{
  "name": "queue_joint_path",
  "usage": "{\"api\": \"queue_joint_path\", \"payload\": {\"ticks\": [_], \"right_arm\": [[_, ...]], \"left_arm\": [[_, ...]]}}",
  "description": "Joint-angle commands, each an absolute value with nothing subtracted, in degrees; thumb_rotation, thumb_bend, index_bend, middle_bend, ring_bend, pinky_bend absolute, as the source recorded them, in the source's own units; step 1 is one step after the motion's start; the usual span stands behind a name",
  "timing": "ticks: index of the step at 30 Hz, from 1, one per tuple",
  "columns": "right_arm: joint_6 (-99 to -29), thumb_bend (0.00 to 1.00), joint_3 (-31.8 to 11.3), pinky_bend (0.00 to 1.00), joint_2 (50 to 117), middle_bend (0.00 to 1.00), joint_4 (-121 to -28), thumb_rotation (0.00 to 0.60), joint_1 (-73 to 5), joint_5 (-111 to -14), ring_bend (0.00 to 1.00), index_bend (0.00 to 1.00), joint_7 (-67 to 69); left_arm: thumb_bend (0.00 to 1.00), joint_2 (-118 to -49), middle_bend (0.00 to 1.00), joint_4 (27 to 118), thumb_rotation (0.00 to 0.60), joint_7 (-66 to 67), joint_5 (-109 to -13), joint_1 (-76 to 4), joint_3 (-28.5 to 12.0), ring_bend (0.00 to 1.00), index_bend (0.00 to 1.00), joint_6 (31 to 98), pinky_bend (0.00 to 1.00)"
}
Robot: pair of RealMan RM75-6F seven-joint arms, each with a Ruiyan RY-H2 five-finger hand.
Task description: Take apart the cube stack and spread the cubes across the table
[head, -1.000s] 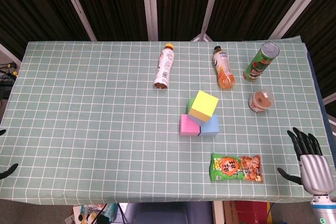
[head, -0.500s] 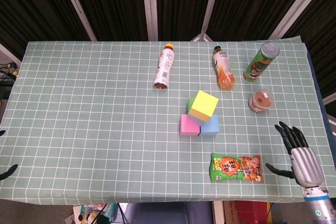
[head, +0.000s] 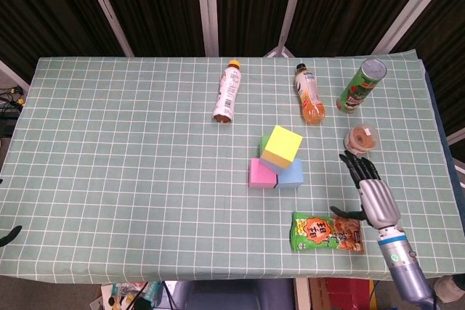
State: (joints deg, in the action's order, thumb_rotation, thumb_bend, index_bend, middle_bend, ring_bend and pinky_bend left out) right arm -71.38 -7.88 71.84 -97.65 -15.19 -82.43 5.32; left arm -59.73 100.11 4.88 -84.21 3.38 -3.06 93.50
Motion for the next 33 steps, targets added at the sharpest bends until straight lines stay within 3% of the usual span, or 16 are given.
{"api": "queue_joint_path", "payload": {"ticks": [1, 25, 33], "right_arm": [[-68.6, 0.13, -9.5, 0.00, 75.2, 0.00, -98.4, 0.600, -17.5, -78.8, 0.08, 0.03, 3.3], [-58.5, 0.13, -13.7, 0.00, 89.5, 0.00, -87.7, 0.600, -28.5, -65.8, 0.08, 0.04, -6.4], [-57.4, 0.13, -14.3, 0.00, 91.0, 0.16, -85.0, 0.600, -30.7, -63.9, 0.12, 0.09, -8.2]], "left_arm": [[0.15, -59.7, 0.01, 100.1, 0.600, 5.0, -84.2, 3.3, -3.0, 0.00, 0.18, 93.3, 0.00], [0.15, -60.3, 0.01, 99.5, 0.600, 6.1, -80.6, 1.7, -4.6, 0.00, 0.18, 90.7, 0.00], [0.15, -60.5, 0.01, 99.5, 0.600, 6.5, -79.4, 1.4, -5.1, 0.00, 0.18, 90.2, 0.00]]}}
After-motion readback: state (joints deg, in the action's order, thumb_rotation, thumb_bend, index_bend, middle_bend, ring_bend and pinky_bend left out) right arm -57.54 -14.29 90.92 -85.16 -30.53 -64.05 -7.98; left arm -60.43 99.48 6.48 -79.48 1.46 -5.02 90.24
